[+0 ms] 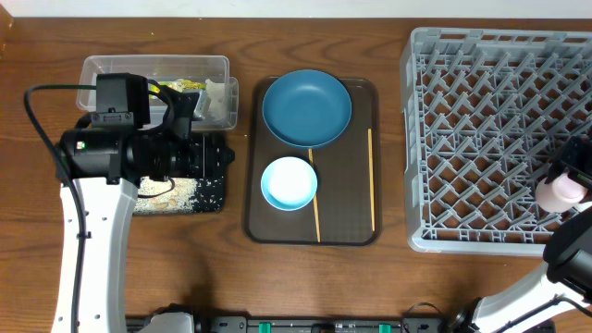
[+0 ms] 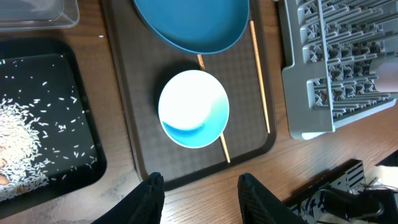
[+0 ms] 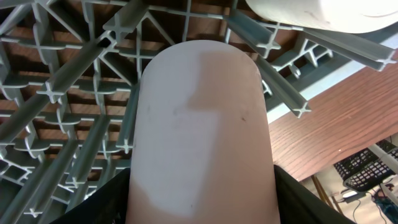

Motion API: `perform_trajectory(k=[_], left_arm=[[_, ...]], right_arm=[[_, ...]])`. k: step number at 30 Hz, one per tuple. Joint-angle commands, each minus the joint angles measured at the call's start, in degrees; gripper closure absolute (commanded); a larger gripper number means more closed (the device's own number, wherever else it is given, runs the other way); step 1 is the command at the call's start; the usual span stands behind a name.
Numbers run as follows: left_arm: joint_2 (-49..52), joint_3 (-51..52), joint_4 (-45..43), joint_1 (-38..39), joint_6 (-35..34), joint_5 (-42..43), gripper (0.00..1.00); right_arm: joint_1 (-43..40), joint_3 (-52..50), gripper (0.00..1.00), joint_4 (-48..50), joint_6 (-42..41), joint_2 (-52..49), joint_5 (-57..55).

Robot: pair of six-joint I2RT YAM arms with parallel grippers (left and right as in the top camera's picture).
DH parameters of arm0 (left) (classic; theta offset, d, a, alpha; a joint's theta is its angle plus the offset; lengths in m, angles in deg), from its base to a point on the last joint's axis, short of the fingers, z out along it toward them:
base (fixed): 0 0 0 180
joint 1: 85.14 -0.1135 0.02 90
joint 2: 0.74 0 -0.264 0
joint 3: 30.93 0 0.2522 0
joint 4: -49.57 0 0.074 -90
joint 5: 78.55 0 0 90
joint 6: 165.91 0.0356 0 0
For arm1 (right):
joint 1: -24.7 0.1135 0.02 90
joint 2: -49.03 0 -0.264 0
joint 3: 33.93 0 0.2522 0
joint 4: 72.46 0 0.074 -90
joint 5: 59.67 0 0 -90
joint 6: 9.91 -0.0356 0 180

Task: Sort waste into correct bins and load items into the dishwasher rack
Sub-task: 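Carry the pink cup into the dish rack with the right gripper and release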

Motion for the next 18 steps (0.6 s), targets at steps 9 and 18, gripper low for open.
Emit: perform_trajectory(k=[9, 18], left_arm=[[0.1, 0.0, 0.2, -0.3, 0.4, -0.7, 0.58], [0.1, 0.0, 0.2, -0.3, 0.4, -0.7, 0.58]], right_arm=[[-0.6, 0.7, 0.40, 0.1, -1.0, -3.3, -0.5], [-0.5, 0.7, 0.15, -0.2, -1.1, -3.2, 1.7]])
